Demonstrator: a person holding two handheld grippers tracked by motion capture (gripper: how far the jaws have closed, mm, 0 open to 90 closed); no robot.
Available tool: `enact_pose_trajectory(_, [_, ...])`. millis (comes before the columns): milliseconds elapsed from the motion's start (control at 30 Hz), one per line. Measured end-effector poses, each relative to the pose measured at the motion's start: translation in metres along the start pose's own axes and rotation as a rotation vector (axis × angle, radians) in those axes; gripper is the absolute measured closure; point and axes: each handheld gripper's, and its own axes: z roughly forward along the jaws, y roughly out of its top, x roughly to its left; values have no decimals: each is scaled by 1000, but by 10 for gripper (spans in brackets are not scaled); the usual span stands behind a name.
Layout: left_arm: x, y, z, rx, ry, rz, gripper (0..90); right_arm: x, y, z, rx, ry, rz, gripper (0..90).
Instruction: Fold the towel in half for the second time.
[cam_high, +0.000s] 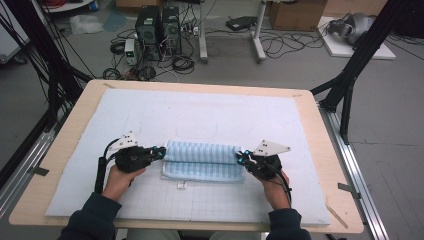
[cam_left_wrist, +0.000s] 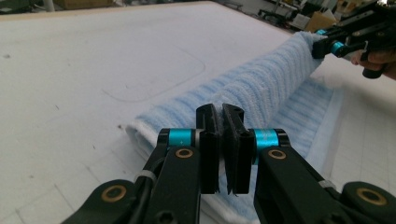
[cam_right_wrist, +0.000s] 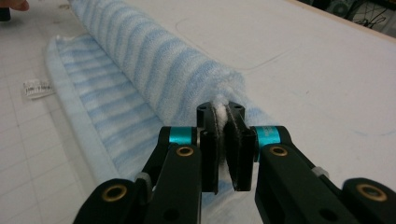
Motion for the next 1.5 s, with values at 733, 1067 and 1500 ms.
enact_pose_trajectory(733, [-9,5,-17,-72,-1,-59,542,-8,-16,-30,-96,6,139,658])
enact_pose_trajectory(1067, [-14,-2,9,84,43,-63,625,16,-1,-4,-44,51,121,581])
enact_pose_trajectory(1500, [-28,-12,15,228,48,-39,692,20,-12,16,182,23,57,581])
